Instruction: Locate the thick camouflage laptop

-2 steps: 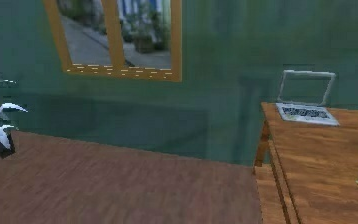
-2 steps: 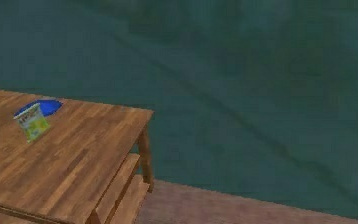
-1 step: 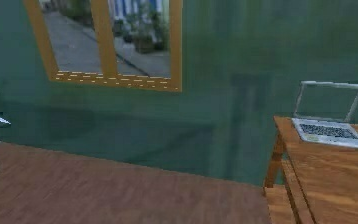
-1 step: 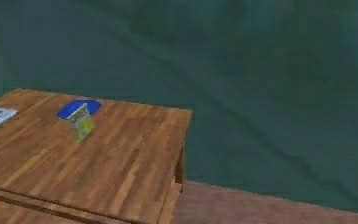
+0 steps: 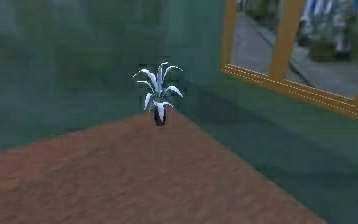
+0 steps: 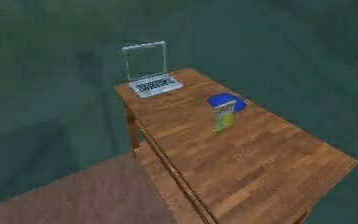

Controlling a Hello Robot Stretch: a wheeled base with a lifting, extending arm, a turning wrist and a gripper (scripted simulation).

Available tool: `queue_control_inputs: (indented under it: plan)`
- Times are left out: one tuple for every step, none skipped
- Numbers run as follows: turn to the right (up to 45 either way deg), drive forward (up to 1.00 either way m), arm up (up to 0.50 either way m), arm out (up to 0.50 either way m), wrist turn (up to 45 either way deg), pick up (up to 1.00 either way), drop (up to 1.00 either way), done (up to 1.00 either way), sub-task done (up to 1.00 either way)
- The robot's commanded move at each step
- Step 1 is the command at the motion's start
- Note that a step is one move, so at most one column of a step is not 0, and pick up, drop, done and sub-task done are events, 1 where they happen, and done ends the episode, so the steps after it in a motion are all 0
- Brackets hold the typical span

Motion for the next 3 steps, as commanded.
queue_control_inputs:
  plan:
    - [-30.0, 0.00, 0.00, 0.00, 0.0, 0.00, 0.00, 0.00, 0.00]
    - [0.0, 0.25, 0.00, 0.00, 0.0, 0.00, 0.00, 0.00, 0.00]
    - [45.0, 0.00, 0.00, 0.00, 0.0, 0.00, 0.00, 0.00, 0.00]
